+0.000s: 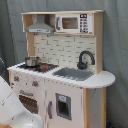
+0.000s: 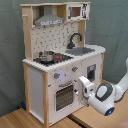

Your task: Play with the kitchen

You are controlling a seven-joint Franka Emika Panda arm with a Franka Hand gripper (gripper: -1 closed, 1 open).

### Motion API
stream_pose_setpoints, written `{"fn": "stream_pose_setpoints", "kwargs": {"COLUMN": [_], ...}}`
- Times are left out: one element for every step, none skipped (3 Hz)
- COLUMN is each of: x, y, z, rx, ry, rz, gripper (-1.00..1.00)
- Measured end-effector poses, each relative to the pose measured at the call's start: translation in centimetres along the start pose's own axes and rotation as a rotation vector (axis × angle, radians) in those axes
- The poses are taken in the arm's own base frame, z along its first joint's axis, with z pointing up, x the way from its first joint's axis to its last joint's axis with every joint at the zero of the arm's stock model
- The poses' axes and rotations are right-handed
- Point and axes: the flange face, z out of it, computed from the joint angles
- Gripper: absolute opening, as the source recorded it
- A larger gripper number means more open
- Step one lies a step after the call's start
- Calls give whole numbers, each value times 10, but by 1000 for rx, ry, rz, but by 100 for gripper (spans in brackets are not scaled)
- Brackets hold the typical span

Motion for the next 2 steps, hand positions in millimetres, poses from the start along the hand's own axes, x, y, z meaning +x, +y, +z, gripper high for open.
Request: {"fn": "stream_pose_setpoints", "kwargs": {"x": [-9,-15], "y": [-3,-8], "z": [2,3], "rx": [-1,3], "ry": [-2,-2], "rz": [96,183], "gripper": [100,100]}}
